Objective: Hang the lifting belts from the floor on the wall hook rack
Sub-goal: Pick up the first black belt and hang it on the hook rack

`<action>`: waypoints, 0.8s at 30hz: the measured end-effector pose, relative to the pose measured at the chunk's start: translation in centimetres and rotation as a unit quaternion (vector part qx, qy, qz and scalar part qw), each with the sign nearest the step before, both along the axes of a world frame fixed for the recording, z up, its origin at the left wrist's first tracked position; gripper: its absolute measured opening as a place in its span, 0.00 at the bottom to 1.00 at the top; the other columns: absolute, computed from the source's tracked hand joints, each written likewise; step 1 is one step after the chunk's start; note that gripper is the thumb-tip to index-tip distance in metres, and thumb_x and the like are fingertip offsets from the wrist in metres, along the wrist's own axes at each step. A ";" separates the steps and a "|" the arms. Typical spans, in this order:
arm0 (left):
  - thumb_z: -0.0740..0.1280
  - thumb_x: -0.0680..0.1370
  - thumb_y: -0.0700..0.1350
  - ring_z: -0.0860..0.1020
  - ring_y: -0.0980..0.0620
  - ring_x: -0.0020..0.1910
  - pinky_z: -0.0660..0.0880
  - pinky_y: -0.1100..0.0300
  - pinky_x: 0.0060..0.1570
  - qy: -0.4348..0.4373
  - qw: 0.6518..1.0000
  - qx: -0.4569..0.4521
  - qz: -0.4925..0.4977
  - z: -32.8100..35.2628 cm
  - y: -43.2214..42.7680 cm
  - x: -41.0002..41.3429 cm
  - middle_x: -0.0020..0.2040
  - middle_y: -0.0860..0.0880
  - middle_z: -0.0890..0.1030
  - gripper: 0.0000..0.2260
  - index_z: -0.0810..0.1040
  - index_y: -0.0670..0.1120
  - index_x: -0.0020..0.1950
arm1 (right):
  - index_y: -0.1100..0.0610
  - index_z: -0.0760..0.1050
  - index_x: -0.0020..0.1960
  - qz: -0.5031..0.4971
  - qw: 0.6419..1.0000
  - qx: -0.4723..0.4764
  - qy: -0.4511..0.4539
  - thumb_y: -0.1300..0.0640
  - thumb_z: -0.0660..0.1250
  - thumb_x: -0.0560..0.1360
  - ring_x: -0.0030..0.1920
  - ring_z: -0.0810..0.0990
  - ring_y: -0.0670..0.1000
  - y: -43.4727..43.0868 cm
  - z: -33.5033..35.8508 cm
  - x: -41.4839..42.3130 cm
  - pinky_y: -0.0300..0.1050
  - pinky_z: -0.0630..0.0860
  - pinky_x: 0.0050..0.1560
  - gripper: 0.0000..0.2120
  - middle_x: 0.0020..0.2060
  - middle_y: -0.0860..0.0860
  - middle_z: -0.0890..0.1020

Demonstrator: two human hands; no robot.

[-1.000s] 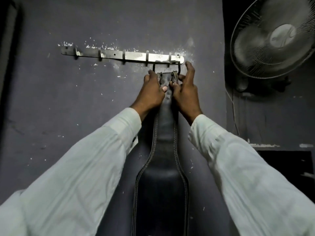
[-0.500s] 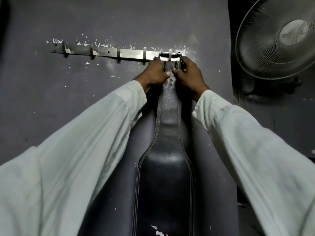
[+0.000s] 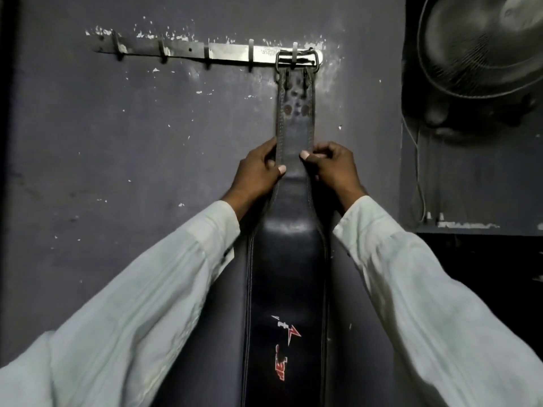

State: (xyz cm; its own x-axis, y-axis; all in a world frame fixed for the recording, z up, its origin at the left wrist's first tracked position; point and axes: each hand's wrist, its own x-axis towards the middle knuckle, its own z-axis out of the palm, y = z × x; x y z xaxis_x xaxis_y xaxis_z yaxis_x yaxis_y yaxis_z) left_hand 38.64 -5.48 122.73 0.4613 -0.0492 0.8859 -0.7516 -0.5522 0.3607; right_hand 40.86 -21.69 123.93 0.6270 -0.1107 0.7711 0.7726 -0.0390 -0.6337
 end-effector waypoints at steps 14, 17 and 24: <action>0.74 0.70 0.38 0.83 0.49 0.52 0.81 0.52 0.56 0.161 0.960 -0.211 -0.083 -13.9 0.0 -2.0 0.50 0.51 0.85 0.18 0.78 0.53 0.56 | 0.57 0.81 0.57 0.055 0.990 0.004 0.132 0.53 0.78 0.68 0.52 0.87 0.55 -1.4 -15.6 -2.4 0.56 0.82 0.58 0.19 0.49 0.54 0.87; 0.75 0.68 0.45 0.83 0.52 0.51 0.80 0.50 0.58 0.140 0.966 -0.213 -0.040 -13.9 -0.5 -2.2 0.49 0.55 0.85 0.15 0.77 0.59 0.51 | 0.52 0.81 0.53 0.018 0.995 -0.002 0.095 0.45 0.79 0.63 0.51 0.87 0.53 -1.4 -16.0 -1.7 0.59 0.81 0.59 0.21 0.48 0.50 0.88; 0.73 0.70 0.54 0.84 0.51 0.53 0.80 0.47 0.58 0.192 0.961 -0.194 -0.040 -19.4 -0.3 -2.2 0.54 0.51 0.85 0.17 0.77 0.52 0.57 | 0.52 0.77 0.59 0.035 0.993 -0.005 0.112 0.47 0.76 0.69 0.54 0.85 0.51 -2.2 -21.1 -2.7 0.57 0.81 0.59 0.21 0.53 0.50 0.86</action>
State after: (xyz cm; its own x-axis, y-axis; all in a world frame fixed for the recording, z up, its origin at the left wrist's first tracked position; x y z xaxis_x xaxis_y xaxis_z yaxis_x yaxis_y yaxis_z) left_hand 36.43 -5.78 103.30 0.7660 0.2020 0.6103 -0.5571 -0.2652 0.7869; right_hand 38.14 -23.93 102.85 0.7892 -0.0539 0.6118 0.6127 0.0015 -0.7903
